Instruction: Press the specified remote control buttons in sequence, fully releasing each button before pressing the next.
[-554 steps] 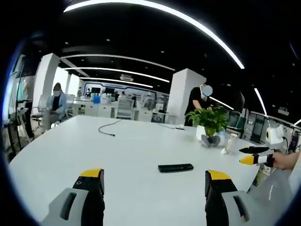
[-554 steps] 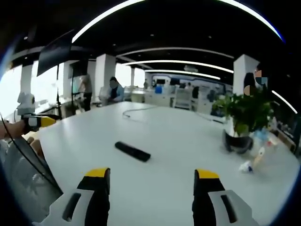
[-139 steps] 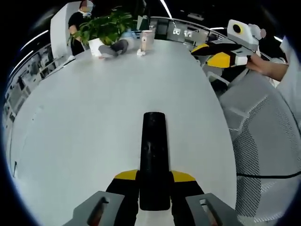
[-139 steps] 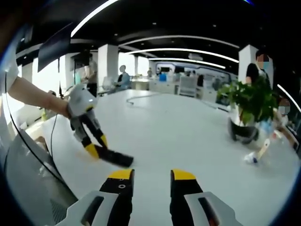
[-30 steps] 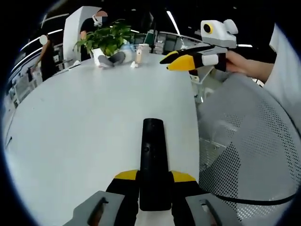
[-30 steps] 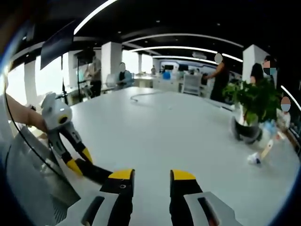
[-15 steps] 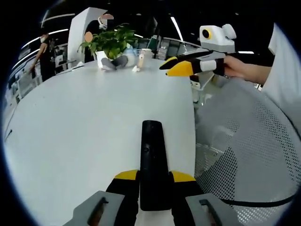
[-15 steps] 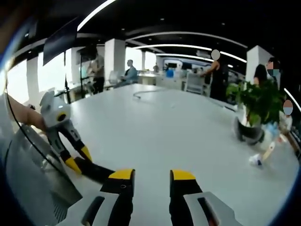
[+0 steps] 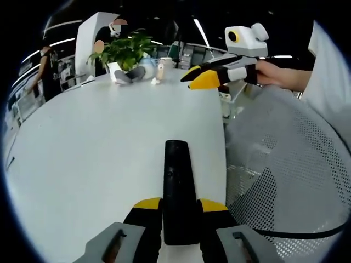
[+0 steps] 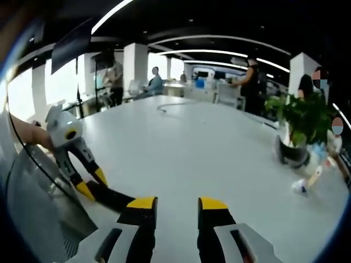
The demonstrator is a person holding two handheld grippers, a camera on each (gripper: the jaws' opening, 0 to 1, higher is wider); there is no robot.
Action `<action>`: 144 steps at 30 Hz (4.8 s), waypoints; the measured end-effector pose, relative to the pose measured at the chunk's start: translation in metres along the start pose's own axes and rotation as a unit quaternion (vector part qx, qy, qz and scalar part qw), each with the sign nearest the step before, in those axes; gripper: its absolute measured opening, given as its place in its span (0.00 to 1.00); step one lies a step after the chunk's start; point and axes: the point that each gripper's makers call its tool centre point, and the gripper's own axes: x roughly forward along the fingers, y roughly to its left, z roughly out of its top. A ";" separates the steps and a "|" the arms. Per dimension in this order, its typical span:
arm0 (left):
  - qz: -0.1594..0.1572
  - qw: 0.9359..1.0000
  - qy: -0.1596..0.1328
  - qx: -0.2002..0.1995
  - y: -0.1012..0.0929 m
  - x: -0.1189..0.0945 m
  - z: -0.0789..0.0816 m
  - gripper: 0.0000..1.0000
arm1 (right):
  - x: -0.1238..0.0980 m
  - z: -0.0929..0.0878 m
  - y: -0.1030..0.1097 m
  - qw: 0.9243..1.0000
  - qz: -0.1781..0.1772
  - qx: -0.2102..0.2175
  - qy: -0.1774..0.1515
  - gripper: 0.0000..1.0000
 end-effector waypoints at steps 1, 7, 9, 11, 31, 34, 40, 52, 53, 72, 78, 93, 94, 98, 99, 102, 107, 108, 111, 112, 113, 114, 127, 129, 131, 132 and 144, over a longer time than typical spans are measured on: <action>0.000 1.000 -0.001 -0.001 0.000 0.000 0.000 0.24 | 0.001 -0.001 0.001 1.000 0.004 0.000 0.002 0.26; 0.004 1.000 -0.008 0.006 -0.001 0.000 0.000 0.24 | 0.004 -0.005 0.013 0.999 0.036 0.011 0.013 0.27; 0.005 1.000 -0.009 0.007 -0.001 -0.001 0.000 0.24 | 0.005 -0.005 0.015 0.999 0.043 0.013 0.016 0.27; 0.005 1.000 -0.010 0.008 -0.001 -0.001 0.000 0.24 | 0.006 -0.006 0.020 0.998 0.053 0.012 0.020 0.27; 0.006 0.999 -0.004 0.035 -0.003 0.000 -0.001 0.24 | 0.014 -0.025 0.063 0.984 0.144 -0.055 0.093 0.26; 0.003 0.999 -0.002 0.038 -0.004 0.000 -0.002 0.24 | 0.014 -0.026 0.068 0.981 0.154 -0.065 0.100 0.26; -0.004 0.999 -0.001 0.045 -0.004 0.000 -0.002 0.24 | 0.020 -0.029 0.076 0.976 0.161 -0.089 0.116 0.26; -0.007 0.999 0.003 0.053 -0.006 -0.001 -0.003 0.24 | 0.031 -0.030 0.089 0.970 0.175 -0.107 0.132 0.25; -0.005 0.998 0.004 0.057 -0.007 0.000 -0.004 0.24 | 0.032 -0.031 0.089 0.969 0.175 -0.107 0.134 0.25; -0.003 0.998 -0.001 0.059 -0.006 -0.001 -0.004 0.24 | 0.035 -0.035 0.092 0.965 0.193 -0.105 0.142 0.21; -0.003 0.998 -0.002 0.058 -0.006 0.000 -0.004 0.24 | 0.036 -0.039 0.090 0.963 0.195 -0.110 0.148 0.18; -0.003 0.998 -0.002 0.059 -0.006 -0.001 -0.004 0.24 | 0.036 -0.045 0.095 0.959 0.206 -0.115 0.159 0.13; -0.004 0.998 -0.002 0.059 -0.006 -0.001 -0.004 0.24 | 0.036 -0.046 0.095 0.958 0.208 -0.116 0.159 0.13; -0.005 0.998 -0.002 0.059 -0.007 -0.001 -0.004 0.24 | 0.036 -0.046 0.096 0.957 0.212 -0.119 0.160 0.11; -0.005 0.998 -0.002 0.059 -0.007 -0.001 -0.004 0.24 | 0.036 -0.046 0.095 0.956 0.212 -0.120 0.161 0.10; -0.005 0.998 -0.002 0.059 -0.007 -0.001 -0.004 0.24 | 0.036 -0.046 0.095 0.956 0.212 -0.122 0.160 0.09; -0.005 0.998 -0.003 0.059 -0.007 -0.002 -0.004 0.24 | 0.035 -0.049 0.094 0.955 0.214 -0.126 0.163 0.07; -0.005 0.998 -0.003 0.059 -0.007 -0.002 -0.004 0.24 | 0.035 -0.050 0.094 0.955 0.213 -0.126 0.165 0.07; -0.005 0.998 -0.003 0.059 -0.007 -0.002 -0.004 0.24 | 0.035 -0.052 0.092 0.955 0.212 -0.124 0.165 0.07; -0.005 0.998 -0.003 0.059 -0.007 -0.002 -0.004 0.24 | 0.035 -0.052 0.092 0.955 0.212 -0.124 0.165 0.07; -0.005 0.998 -0.003 0.060 -0.007 -0.002 -0.004 0.24 | 0.035 -0.052 0.091 0.955 0.210 -0.125 0.166 0.07; -0.005 0.998 -0.003 0.060 -0.007 -0.001 -0.004 0.24 | 0.035 -0.052 0.091 0.955 0.210 -0.125 0.167 0.06; -0.007 0.998 -0.002 0.063 -0.006 0.000 -0.004 0.24 | 0.039 -0.055 0.085 0.954 0.207 -0.131 0.172 0.03; -0.007 0.998 -0.002 0.063 -0.006 0.000 -0.004 0.24 | 0.040 -0.055 0.084 0.954 0.206 -0.134 0.173 0.02; -0.006 0.998 -0.002 0.063 -0.006 0.000 -0.004 0.24 | 0.042 -0.055 0.083 0.953 0.205 -0.138 0.175 0.01; -0.006 0.998 -0.002 0.063 -0.006 0.000 -0.004 0.24 | 0.042 -0.055 0.083 0.953 0.205 -0.140 0.175 0.01; -0.006 0.998 -0.002 0.063 -0.006 0.000 -0.004 0.24 | 0.050 -0.053 0.082 0.946 0.211 -0.169 0.179 0.00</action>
